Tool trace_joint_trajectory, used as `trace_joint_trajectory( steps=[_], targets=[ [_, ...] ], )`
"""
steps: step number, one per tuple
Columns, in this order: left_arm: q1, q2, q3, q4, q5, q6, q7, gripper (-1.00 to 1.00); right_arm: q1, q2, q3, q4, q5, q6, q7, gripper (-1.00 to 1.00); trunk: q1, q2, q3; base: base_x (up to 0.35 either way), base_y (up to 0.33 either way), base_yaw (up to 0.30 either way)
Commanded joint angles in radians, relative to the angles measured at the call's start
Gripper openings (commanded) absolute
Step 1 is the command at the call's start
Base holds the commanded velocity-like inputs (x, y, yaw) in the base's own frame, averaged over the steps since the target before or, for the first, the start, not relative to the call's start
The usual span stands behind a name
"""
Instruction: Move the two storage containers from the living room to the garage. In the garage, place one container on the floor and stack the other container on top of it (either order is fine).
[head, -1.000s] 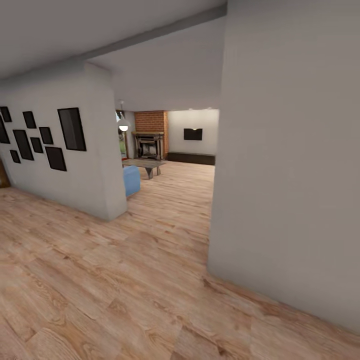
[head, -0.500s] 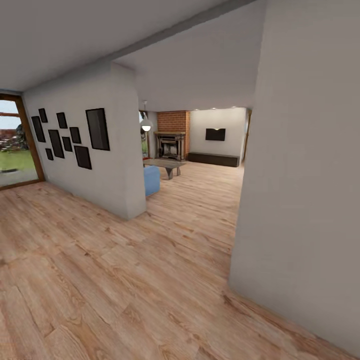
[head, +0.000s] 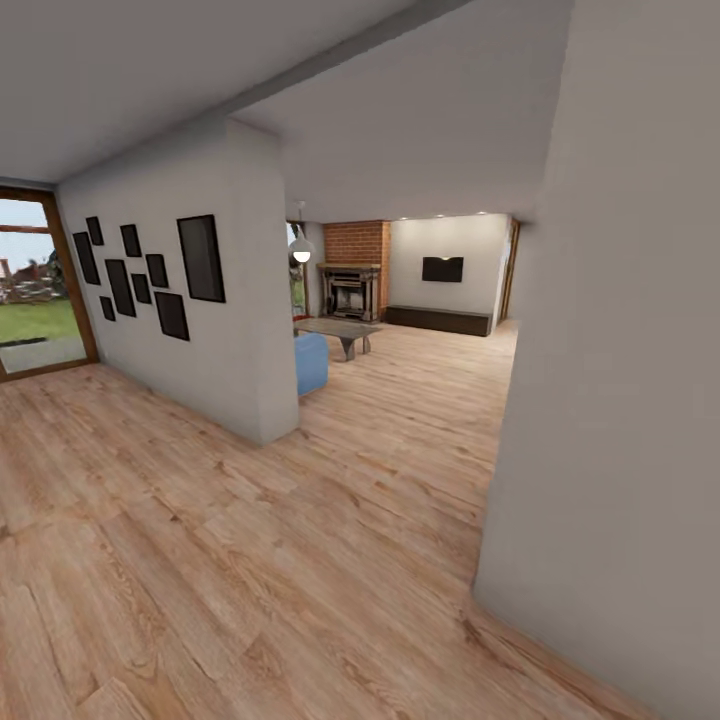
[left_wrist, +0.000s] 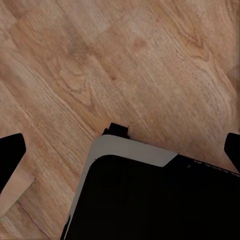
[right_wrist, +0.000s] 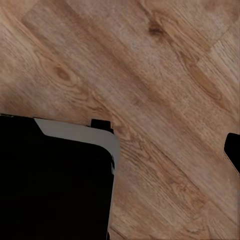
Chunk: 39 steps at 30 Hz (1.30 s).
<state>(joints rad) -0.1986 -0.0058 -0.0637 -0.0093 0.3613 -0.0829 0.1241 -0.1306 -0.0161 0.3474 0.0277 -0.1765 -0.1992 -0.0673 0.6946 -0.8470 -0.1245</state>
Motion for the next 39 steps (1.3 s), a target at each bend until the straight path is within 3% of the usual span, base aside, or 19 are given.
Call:
trace_joint_trajectory(
  steps=[1,15,30,39],
  targets=[
    [-0.001,0.0,-0.007,0.001,0.007,-0.003,0.003,1.0,-0.001,0.001,0.009,0.003,-0.009,-0.005,0.0,1.0,0.001,-0.001,-0.001,0.321,0.0,0.0],
    [-0.001,0.0,-0.007,0.001,0.007,-0.003,0.003,1.0,-0.001,0.007,0.004,0.003,-0.018,-0.005,-0.006,1.0,0.001,-0.001,-0.001,0.321,0.0,0.01],
    [-0.001,-0.001,-0.007,0.001,0.007,-0.003,0.003,1.0,-0.001,0.002,0.004,0.003,-0.018,-0.006,-0.005,1.0,0.001,-0.001,-0.001,0.321,0.0,0.245],
    [-0.001,0.0,-0.007,0.001,0.007,-0.003,0.003,1.0,-0.001,0.002,0.005,0.003,-0.017,-0.006,-0.001,1.0,0.001,-0.001,-0.001,0.321,0.0,0.039]
  ],
)
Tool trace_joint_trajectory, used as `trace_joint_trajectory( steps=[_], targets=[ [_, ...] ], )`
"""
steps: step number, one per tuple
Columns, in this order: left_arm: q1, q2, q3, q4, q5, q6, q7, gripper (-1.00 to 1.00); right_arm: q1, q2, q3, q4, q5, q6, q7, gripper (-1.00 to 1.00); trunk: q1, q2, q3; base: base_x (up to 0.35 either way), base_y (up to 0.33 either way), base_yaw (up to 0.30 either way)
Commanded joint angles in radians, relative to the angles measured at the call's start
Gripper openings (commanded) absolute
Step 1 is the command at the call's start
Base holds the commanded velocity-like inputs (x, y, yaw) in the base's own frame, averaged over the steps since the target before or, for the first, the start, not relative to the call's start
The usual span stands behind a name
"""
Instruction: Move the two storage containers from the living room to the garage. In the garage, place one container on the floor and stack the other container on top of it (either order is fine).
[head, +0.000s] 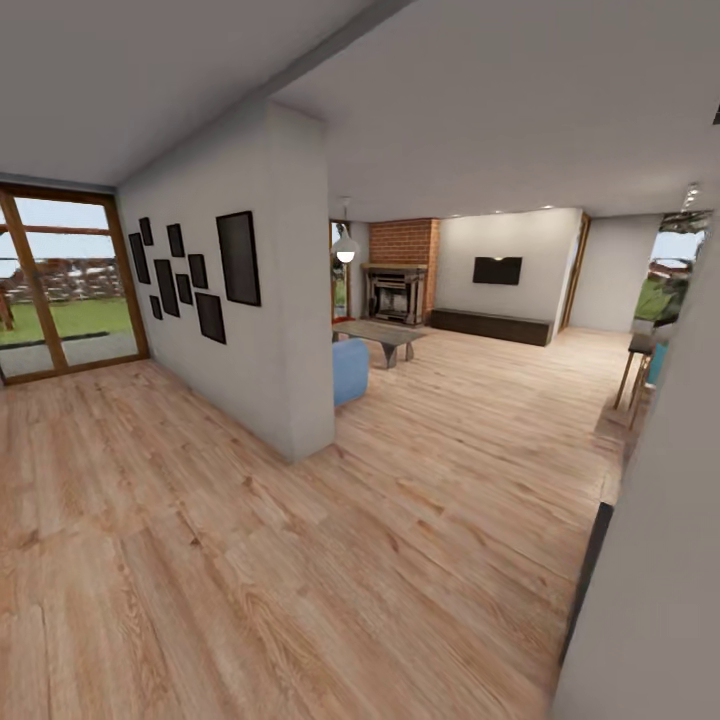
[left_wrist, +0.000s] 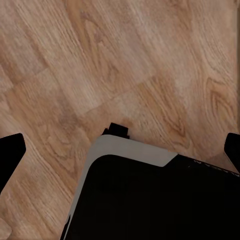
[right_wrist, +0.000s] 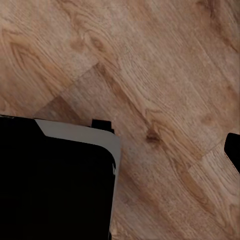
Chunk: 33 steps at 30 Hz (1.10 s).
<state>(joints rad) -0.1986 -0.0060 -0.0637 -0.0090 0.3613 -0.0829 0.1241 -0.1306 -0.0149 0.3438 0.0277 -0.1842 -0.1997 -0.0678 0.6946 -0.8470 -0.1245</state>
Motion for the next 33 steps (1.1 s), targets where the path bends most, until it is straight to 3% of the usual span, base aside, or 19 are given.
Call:
trace_joint_trajectory(
  steps=[1,33],
  targets=[
    [-0.001,0.0,-0.007,0.001,0.007,-0.003,0.003,1.0,-0.001,0.0,0.009,0.003,-0.009,-0.006,0.0,1.0,0.001,-0.001,-0.001,0.321,0.0,0.004],
    [-0.001,-0.002,-0.008,0.001,0.007,-0.003,0.003,1.0,-0.001,0.008,0.009,0.003,-0.009,-0.006,-0.007,1.0,0.001,-0.001,-0.001,0.321,0.0,0.0]
  ],
)
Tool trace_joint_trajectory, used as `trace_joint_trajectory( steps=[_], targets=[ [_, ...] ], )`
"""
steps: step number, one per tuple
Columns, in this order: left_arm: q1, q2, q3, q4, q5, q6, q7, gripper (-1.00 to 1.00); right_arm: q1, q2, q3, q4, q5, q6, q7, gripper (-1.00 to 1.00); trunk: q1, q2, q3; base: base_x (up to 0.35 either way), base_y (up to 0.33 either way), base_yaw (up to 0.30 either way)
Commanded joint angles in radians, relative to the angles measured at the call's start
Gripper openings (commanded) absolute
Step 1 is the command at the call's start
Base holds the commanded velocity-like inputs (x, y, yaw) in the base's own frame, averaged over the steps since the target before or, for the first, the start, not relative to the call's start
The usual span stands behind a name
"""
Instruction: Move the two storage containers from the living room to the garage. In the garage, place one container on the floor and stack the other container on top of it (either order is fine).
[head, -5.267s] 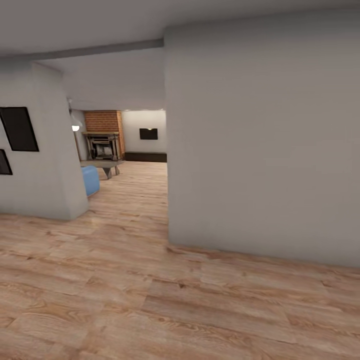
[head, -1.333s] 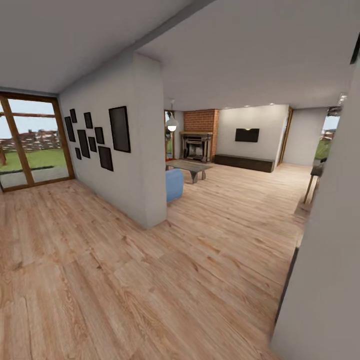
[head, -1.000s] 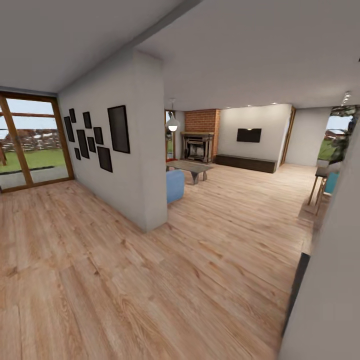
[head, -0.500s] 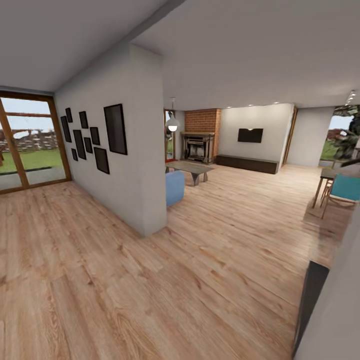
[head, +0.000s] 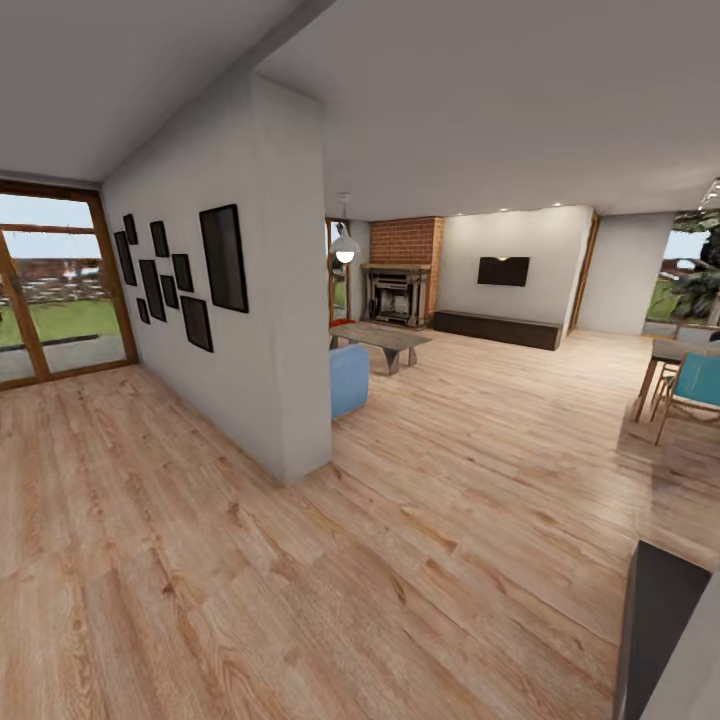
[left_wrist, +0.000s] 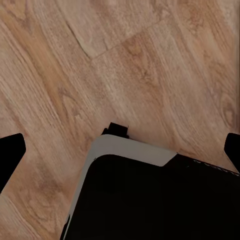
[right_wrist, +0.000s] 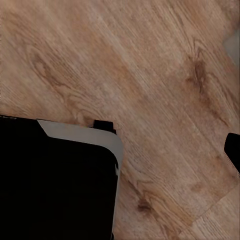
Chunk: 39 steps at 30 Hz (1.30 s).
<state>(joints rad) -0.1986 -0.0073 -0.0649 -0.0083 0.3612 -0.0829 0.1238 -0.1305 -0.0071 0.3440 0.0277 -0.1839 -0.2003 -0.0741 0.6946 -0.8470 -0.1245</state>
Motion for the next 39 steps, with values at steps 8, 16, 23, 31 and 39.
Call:
trace_joint_trajectory(
  steps=[8,16,23,31,39],
  targets=[
    [-0.001,0.0,-0.009,-0.001,0.005,-0.003,0.002,1.0,-0.001,0.001,0.015,0.003,0.004,-0.004,0.004,1.0,0.001,-0.001,-0.001,0.321,0.0,-0.123],
    [-0.001,0.0,-0.009,0.0,0.006,-0.003,0.002,1.0,-0.001,0.001,0.016,0.003,0.004,-0.004,0.005,1.0,0.001,-0.001,-0.001,0.321,0.0,-0.238],
    [-0.001,0.0,-0.009,0.001,0.006,-0.002,0.002,1.0,-0.001,0.001,0.016,0.003,0.004,-0.004,0.005,1.0,0.001,-0.001,-0.001,0.321,0.0,-0.242],
    [-0.001,0.0,-0.009,0.0,0.007,-0.003,0.003,1.0,-0.001,0.001,0.016,0.003,0.004,-0.004,0.005,1.0,0.001,-0.001,-0.001,0.321,0.0,-0.233],
    [-0.001,0.0,-0.009,0.0,0.007,-0.003,0.003,1.0,-0.001,0.001,0.016,0.003,0.004,-0.005,0.005,1.0,0.001,-0.001,-0.001,0.321,0.0,-0.227]
  ],
)
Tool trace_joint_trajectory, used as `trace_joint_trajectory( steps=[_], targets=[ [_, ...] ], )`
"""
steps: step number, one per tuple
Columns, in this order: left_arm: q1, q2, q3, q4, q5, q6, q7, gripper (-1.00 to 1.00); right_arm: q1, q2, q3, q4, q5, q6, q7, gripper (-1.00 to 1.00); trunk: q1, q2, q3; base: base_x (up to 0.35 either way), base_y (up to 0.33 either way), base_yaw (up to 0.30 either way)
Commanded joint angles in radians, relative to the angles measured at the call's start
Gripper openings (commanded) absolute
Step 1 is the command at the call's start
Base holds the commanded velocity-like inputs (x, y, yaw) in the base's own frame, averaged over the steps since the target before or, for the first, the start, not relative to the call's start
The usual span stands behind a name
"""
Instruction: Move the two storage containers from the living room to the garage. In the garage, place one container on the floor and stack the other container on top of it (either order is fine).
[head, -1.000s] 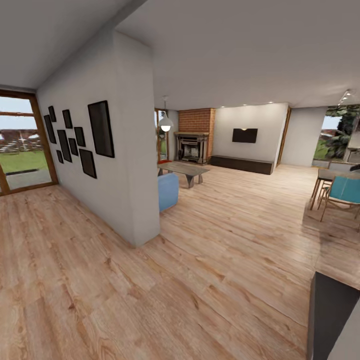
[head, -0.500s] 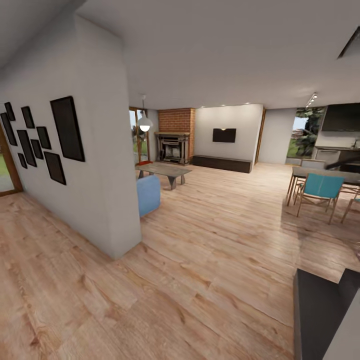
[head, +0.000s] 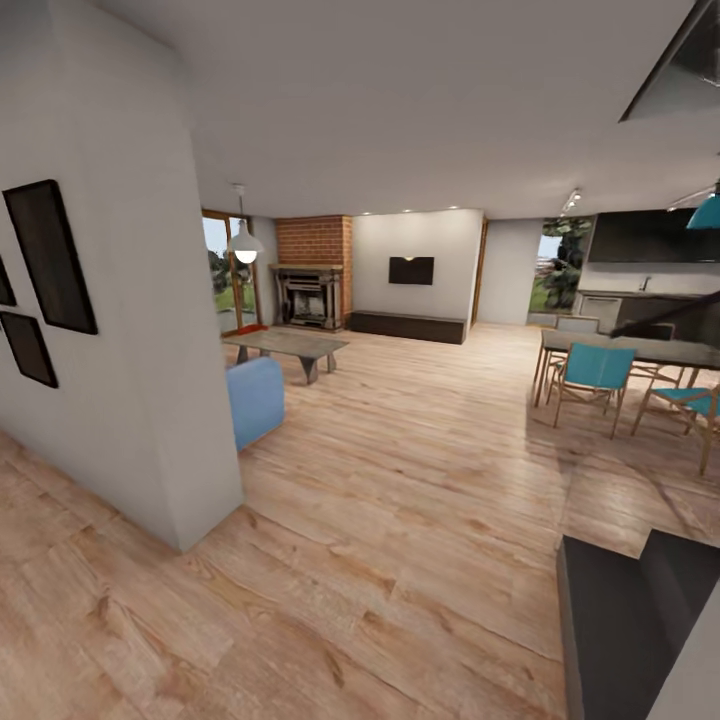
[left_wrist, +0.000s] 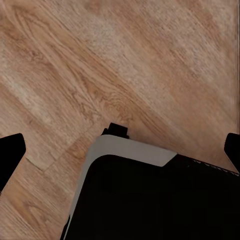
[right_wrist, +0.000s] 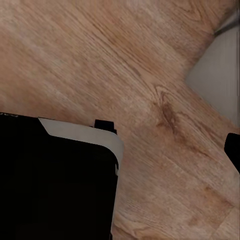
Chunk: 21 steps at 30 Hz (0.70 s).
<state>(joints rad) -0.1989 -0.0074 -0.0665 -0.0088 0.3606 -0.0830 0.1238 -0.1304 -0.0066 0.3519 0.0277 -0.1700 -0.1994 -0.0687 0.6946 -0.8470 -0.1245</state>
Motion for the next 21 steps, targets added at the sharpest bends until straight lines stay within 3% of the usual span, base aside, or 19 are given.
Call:
trace_joint_trajectory(
  steps=[1,10,21],
  targets=[
    [-0.001,0.0,-0.007,0.0,0.007,-0.003,0.003,1.0,-0.001,0.0,0.009,0.003,-0.009,-0.006,0.0,1.0,0.001,-0.001,-0.001,0.321,0.0,-0.226],
    [-0.001,0.0,-0.007,0.0,0.007,-0.003,0.003,1.0,-0.001,0.0,0.008,0.003,-0.009,-0.006,0.0,1.0,0.001,-0.001,-0.001,0.321,0.0,-0.214],
    [-0.001,0.0,-0.007,0.001,0.007,-0.002,0.002,1.0,-0.001,-0.002,0.011,0.003,-0.008,-0.005,0.0,1.0,0.001,-0.001,-0.001,0.322,0.0,-0.014]
  ],
)
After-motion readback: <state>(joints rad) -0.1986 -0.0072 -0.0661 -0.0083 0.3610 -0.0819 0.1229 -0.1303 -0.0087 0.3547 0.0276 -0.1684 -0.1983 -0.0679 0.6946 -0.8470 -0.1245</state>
